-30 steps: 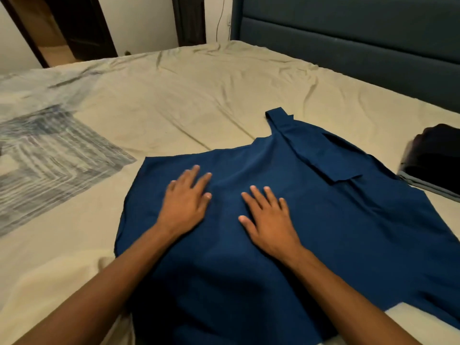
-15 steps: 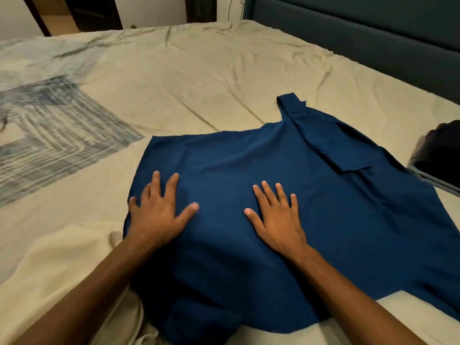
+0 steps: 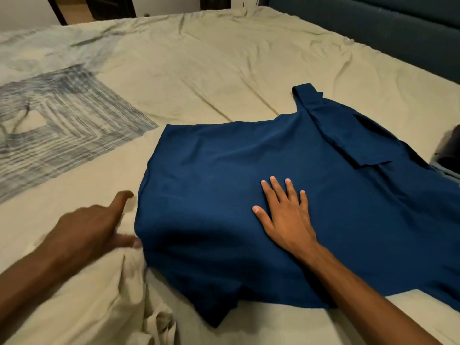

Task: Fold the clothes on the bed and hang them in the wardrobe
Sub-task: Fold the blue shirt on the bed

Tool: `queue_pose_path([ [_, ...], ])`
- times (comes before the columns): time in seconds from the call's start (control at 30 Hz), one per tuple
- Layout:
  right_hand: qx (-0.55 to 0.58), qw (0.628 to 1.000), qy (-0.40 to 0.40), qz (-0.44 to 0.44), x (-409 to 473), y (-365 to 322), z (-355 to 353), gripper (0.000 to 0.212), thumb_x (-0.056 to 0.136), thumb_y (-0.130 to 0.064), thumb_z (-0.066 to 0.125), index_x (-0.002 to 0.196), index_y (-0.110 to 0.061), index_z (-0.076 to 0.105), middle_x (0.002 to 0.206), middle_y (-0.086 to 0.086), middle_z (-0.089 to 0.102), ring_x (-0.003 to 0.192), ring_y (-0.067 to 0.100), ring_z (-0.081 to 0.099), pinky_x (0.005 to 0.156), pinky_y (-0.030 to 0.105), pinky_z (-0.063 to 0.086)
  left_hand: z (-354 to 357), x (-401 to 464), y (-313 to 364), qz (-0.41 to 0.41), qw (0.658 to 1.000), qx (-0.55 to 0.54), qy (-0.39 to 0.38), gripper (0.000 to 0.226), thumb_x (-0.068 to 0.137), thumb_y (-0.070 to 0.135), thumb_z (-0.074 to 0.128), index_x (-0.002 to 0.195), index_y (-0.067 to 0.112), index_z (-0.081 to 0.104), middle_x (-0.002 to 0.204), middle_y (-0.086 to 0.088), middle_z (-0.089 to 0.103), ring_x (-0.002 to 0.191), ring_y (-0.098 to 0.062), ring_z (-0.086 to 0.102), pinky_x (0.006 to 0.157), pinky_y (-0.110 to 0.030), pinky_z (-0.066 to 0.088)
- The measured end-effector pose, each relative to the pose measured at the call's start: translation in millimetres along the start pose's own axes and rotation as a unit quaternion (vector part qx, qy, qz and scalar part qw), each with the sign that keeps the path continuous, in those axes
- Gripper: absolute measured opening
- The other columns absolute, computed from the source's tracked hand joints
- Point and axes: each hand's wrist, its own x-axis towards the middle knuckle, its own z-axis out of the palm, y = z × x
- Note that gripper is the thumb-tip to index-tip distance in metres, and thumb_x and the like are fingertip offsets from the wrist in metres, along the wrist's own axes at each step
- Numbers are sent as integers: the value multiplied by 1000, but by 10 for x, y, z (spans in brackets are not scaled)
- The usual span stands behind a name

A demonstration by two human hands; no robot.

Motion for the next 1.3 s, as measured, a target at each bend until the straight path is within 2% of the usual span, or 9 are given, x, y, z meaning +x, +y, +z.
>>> queue_pose_path([
  [0.1, -1, 1000, -4, -11, -35, -55, 6, 79, 89, -68, 1, 158, -29, 10, 166, -2, 4, 153, 28, -4, 121, 56, 3, -28, 404, -605, 0, 994, 7, 109, 65, 73, 75, 62, 118, 38, 33, 93, -3, 71, 80, -32, 67, 63, -37, 51],
  [0.33, 3, 1000, -10, -29, -37, -222, -13, 80, 89, -69, 2, 158, -29, 9, 166, -1, 4, 153, 27, -4, 121, 57, 3, -332, 1114, -1532, -58, 983, 117, 128, 45, 75, 46, 70, 96, 19, 41, 78, -16, 63, 71, -35, 65, 62, -38, 50],
  [0.5, 6, 997, -24, -71, -63, -254, -31, 79, 90, -71, 5, 158, -30, 6, 166, -6, 1, 153, 24, -7, 122, 54, 1, -543, 1209, -918, -141, 952, 248, 113, 38, 91, 47, 57, 120, 22, 58, 121, -9, 62, 118, -31, 51, 102, -45, 31],
  [0.6, 9, 991, -44, -128, -199, -175, -55, 77, 92, -73, 8, 158, -34, 4, 166, -9, -2, 153, 21, -9, 122, 54, 3, -522, 971, -131, 9, 969, 156, 191, 45, 90, 43, 56, 126, 16, 51, 134, -15, 51, 125, -37, 45, 102, -55, 29],
  [0.67, 10, 985, -51, -163, -329, -115, -63, 77, 93, -75, 7, 158, -34, 6, 166, -10, -2, 153, 21, -7, 122, 55, 4, -405, 495, 529, 162, 959, 27, 229, 45, 86, 53, 49, 113, 17, 56, 118, -11, 58, 107, -34, 56, 88, -50, 43],
  [0.8, 3, 977, -69, -202, -512, -39, -71, 76, 94, -75, 11, 158, -33, 9, 166, -10, 0, 153, 21, -8, 122, 55, 3, -84, -653, 1486, 341, 929, -78, 120, 66, 75, 84, 44, 95, 22, 55, 90, 1, 49, 77, -20, 48, 66, -36, 41],
  [0.9, 3, 974, -76, -213, -565, -29, -90, 76, 95, -74, 12, 158, -33, 9, 166, -10, -1, 153, 21, -10, 122, 55, 1, 123, -952, 1645, 355, 930, -40, 87, 60, 68, 75, 54, 103, 25, 55, 93, 3, 50, 78, -18, 48, 67, -36, 46],
  [1.07, 5, 971, -82, -225, -626, 6, -99, 77, 94, -76, 12, 158, -34, 9, 166, -9, 0, 153, 22, -9, 121, 58, 1, -5, -913, 1425, 366, 907, -62, 199, 10, 81, 15, 45, 84, 22, 52, 77, 2, 49, 67, -17, 39, 55, -31, 32],
  [1.3, 17, 958, -99, -269, -856, 223, -135, 78, 92, -77, 22, 158, -35, 13, 166, -9, -3, 152, 20, -13, 120, 60, 0, 145, -954, 1107, 436, 898, 35, -42, 23, 62, 26, 55, 80, 39, 50, 70, 20, 52, 58, 1, 50, 54, -14, 22],
])
